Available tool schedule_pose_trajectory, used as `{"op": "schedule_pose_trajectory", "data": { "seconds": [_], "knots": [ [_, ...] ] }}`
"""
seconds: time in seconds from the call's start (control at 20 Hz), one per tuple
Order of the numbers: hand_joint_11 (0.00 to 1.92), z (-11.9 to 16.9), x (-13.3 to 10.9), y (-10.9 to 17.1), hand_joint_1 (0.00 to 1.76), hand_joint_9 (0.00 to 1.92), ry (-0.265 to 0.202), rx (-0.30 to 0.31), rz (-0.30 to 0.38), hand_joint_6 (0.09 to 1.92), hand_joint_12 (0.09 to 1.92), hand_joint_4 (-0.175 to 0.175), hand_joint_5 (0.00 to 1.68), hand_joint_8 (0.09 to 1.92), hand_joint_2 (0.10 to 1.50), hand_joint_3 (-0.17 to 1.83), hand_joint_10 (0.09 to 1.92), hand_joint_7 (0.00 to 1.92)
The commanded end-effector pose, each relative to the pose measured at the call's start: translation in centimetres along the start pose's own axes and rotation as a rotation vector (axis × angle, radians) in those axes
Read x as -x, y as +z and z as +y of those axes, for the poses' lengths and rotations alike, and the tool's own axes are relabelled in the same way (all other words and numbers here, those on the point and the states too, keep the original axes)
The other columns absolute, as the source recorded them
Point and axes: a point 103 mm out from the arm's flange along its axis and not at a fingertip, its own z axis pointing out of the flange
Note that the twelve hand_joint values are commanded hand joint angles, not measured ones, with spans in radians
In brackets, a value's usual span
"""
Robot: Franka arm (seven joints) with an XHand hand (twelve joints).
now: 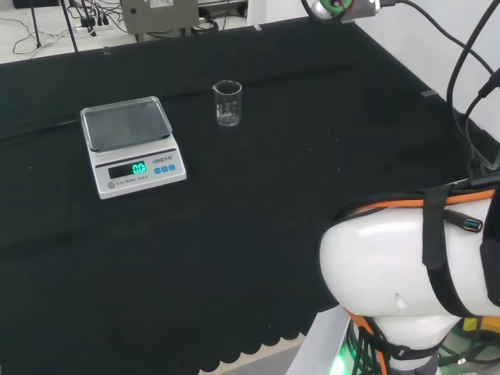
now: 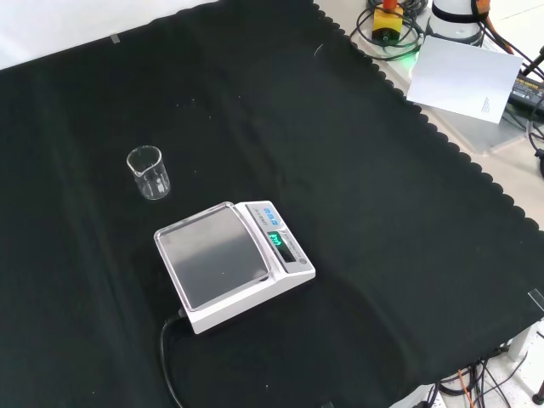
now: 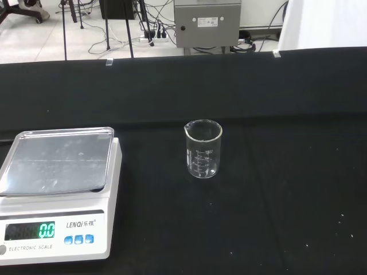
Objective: Pick up the beaker.
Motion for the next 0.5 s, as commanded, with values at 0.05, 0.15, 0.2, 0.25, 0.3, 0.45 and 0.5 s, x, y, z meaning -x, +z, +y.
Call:
{"op": "schedule_pose_trajectory", "data": {
  "seconds": [0.05, 0.15, 0.2, 0.25, 0.3, 0.45, 0.5],
  "knots": [
    [0.01, 0.1, -0.1, -0.1, 0.6, 0.31, -0.004, 0.01, -0.012, 0.25, 1.35, -0.037, 0.17, 0.72, 0.66, 0.45, 0.8, 0.23],
    [0.0, 0.2, -0.3, -0.1, 0.6, 0.3, -0.01, 0.011, -0.012, 0.15, 1.38, -0.037, 0.21, 0.73, 0.7, 0.38, 0.82, 0.22],
    [0.0, 0.2, -1.5, -0.1, 0.6, 0.3, -0.017, 0.013, -0.02, 0.13, 1.39, -0.037, 0.22, 0.73, 0.71, 0.36, 0.83, 0.22],
    [0.0, 0.3, -1.8, -0.1, 0.6, 0.3, -0.022, 0.013, -0.014, 0.12, 1.39, -0.038, 0.22, 0.73, 0.71, 0.35, 0.83, 0.22],
    [0.0, 0.4, -1.9, 0.0, 0.6, 0.3, -0.026, 0.013, -0.011, 0.12, 1.39, -0.038, 0.22, 0.73, 0.71, 0.34, 0.83, 0.22],
    [0.0, 1.2, -1.3, 0.5, 0.6, 0.3, -0.029, 0.015, -0.005, 0.11, 1.39, -0.038, 0.23, 0.73, 0.72, 0.34, 0.83, 0.22],
    [0.0, 1.7, -0.9, 0.9, 0.6, 0.3, -0.026, 0.013, -0.002, 0.1, 1.38, -0.038, 0.22, 0.73, 0.72, 0.33, 0.83, 0.21]
  ]
}}
